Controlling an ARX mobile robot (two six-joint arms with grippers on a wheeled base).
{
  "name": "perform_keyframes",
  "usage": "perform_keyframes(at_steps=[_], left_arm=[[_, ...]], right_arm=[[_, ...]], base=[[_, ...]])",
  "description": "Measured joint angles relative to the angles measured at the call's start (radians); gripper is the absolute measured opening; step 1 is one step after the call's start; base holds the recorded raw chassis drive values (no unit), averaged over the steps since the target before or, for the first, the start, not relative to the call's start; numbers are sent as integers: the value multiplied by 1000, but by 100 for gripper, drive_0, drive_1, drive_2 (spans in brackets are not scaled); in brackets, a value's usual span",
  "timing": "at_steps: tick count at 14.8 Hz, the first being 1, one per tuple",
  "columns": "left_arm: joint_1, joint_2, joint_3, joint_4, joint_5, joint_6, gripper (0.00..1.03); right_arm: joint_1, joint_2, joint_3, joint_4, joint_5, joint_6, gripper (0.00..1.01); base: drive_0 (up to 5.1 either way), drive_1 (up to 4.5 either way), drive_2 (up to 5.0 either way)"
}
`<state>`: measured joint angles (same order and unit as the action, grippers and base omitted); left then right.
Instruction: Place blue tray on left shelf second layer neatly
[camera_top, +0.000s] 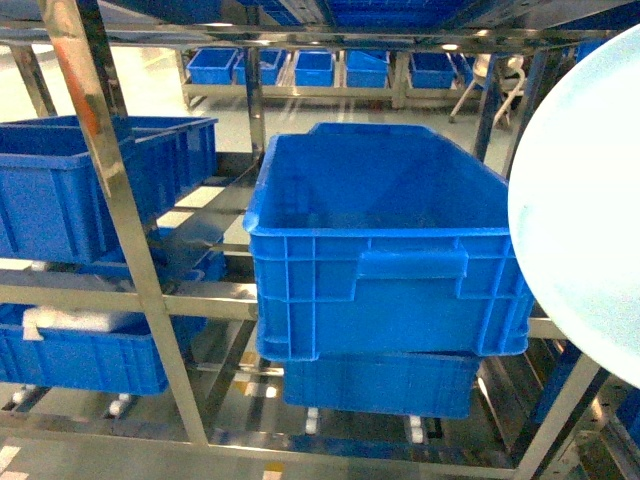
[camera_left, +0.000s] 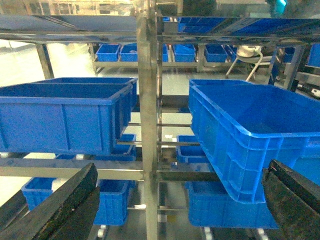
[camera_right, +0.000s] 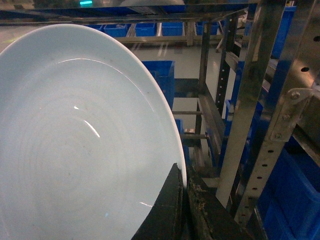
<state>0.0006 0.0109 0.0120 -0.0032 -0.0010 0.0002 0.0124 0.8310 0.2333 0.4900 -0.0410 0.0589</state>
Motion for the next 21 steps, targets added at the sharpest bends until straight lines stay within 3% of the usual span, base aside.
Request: perform_keyframes(at_steps=[7,11,12,15,16,18,21], left_arm=[[0,0,0,-5,0,0,98],[0,0,0,0,0,0,98],[0,0,0,0,0,0,98],[0,0,0,0,0,0,98],[0,0,0,0,0,0,98],[0,0,0,0,0,0,98],[0,0,0,0,0,0,98]], right_arm=[[0,8,0,-4,0,0,2],[0,5,0,0,0,0,2],[0,45,3,26,-18,25,2],[98,430,113,180,-15,269,2],[126,539,153,254,14,322,2],[193,766,264,319,88,382,2],[292,972,433,303,216,397,2]], base=[[4,438,-429],[0,0,0],[0,0,0],[0,0,0],[0,0,0],[0,0,0],[0,0,0]])
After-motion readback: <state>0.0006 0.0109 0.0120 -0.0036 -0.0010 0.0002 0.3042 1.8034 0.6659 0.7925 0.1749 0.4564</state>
